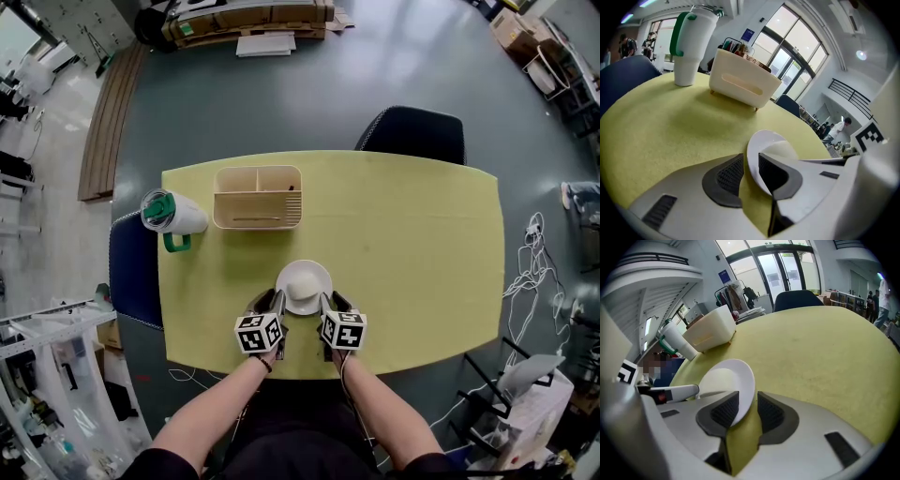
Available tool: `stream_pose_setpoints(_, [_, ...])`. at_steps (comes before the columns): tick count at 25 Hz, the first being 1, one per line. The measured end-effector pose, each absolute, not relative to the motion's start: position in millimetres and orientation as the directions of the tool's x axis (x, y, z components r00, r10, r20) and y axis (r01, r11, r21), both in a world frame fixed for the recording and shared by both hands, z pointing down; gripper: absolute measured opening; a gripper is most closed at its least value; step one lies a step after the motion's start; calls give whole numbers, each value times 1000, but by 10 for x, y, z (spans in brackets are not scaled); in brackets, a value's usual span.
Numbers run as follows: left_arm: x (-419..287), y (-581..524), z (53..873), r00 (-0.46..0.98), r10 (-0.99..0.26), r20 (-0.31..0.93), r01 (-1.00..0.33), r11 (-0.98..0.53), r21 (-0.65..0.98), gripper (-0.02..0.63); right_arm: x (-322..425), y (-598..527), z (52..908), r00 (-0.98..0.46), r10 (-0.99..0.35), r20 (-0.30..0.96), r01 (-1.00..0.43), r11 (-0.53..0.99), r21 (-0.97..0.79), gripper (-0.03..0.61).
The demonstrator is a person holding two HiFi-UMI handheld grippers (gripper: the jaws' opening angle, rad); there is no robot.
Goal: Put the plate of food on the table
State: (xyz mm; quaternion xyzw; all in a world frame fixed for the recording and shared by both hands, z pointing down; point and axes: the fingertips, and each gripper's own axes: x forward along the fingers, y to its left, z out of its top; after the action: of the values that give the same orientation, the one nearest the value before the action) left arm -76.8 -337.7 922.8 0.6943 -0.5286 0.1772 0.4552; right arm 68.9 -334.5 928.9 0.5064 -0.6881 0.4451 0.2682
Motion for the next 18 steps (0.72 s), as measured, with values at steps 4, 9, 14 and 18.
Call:
stream_pose_setpoints(4, [-852,-3405,9133,363,-604,710,-917,-98,386,89,737,-3342,9210,-332,-487,808,-941,116,-317,126])
stream_pose_setpoints(9, [-898,-3427,8835,389,-652,651,-917,-204,344,31,804,-3397,8851,-321,-587,744,-947,207,-245,53])
stream_pose_setpoints(14, [-829,-3392,8402,438,-688,579,-897,-296,328,9,766,-3419,8392,-364,-650,667,-931,272,-243,31])
stream_pose_setpoints(18, [-741,-3349,7968,474,-710,522,-878,-337,339,9,712,-3402,7956,-399,-684,610,-917,311,-250,18])
